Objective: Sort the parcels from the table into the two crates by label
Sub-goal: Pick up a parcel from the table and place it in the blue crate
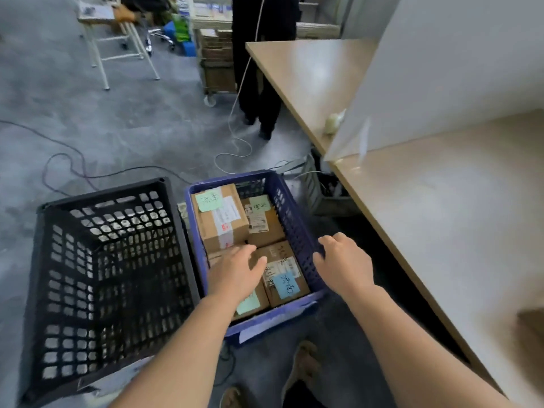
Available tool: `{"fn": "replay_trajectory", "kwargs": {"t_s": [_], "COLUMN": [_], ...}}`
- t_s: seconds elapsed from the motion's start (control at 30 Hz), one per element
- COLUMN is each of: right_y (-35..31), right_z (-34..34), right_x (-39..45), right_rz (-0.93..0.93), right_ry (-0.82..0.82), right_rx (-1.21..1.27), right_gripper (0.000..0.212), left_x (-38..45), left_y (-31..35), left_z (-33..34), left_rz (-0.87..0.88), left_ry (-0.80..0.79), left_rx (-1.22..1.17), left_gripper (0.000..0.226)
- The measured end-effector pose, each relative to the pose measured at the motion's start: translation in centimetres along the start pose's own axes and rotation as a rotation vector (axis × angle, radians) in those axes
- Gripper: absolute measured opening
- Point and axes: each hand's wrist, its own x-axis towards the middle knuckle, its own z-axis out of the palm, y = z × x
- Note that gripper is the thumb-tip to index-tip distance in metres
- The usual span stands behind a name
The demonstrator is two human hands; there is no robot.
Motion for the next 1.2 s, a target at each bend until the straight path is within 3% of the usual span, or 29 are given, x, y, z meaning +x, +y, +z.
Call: {"fn": "replay_trajectory", "kwargs": {"t_s": [0.4, 0.7, 0.93, 1.2], "right_y": [9.7, 21.8, 33.0, 42.6], "right_z": [-5.4, -10.2, -12.0, -10.7], "right_x": [-6.6, -10.8, -13.6, -15.8], "right_rz": [0.236, 0.380, 0.566, 0.756], "right_ry": [0.165, 0.315, 0.365, 0.356], "right_rx": [-0.002, -0.006, 0.045, 0.109], "right_gripper": [0.035, 0.036, 0.038, 0.039], "left_x": [-2.6, -4.6, -6.6, -7.6], "left_y": [12.9, 27.2, 37.7, 45.2], "left_z": [1.4, 5.6, 11.8, 17.5], "left_rz": [0.346, 0.587, 0.701, 0.770], "left_ry": [0.029, -0.020, -0.043, -0.120], "left_rx": [0.035, 0.127, 0.143, 0.172], "left_gripper": [0.047, 0.050, 0.051, 0.058]}}
